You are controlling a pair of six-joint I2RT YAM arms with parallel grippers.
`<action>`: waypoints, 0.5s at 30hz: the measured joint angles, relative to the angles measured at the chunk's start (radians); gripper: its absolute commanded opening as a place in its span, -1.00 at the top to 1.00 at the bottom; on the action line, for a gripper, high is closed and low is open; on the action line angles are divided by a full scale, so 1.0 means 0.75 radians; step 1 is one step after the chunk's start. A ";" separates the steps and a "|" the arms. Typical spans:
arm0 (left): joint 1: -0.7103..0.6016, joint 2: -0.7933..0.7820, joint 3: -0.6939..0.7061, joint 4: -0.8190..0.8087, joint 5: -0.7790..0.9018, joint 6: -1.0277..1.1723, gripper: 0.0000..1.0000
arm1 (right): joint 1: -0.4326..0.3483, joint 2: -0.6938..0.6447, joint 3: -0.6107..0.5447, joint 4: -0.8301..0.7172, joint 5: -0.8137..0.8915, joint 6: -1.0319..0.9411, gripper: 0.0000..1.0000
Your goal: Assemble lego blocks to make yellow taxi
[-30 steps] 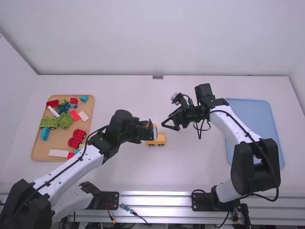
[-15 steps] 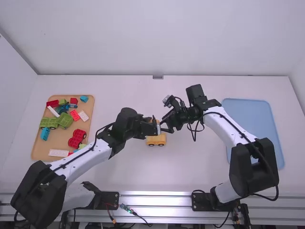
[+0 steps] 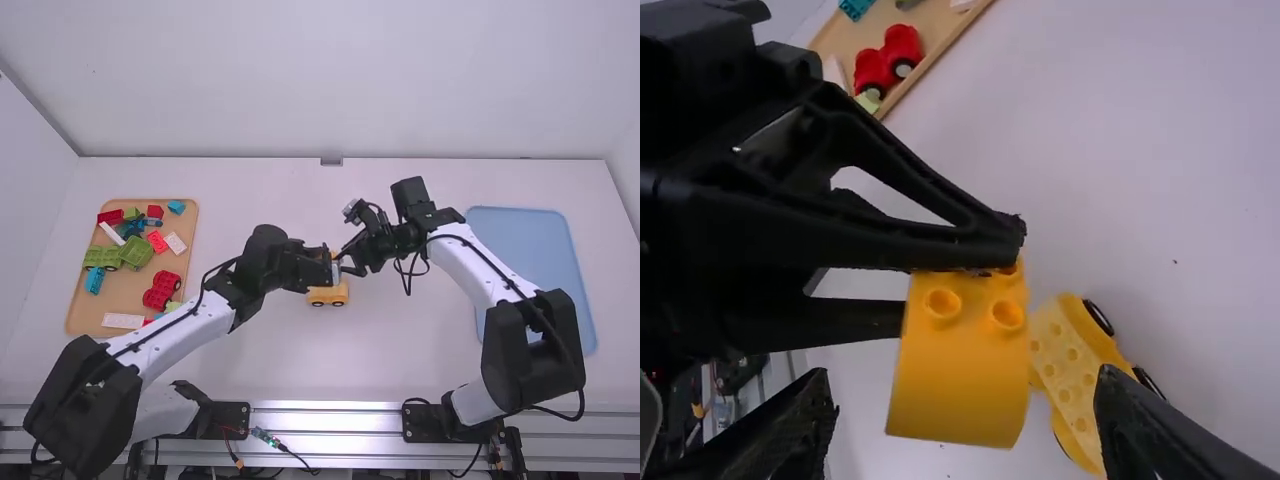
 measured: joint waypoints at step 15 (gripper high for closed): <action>0.001 0.000 -0.001 0.027 0.080 0.020 0.97 | 0.002 0.000 0.000 -0.011 -0.001 -0.001 0.04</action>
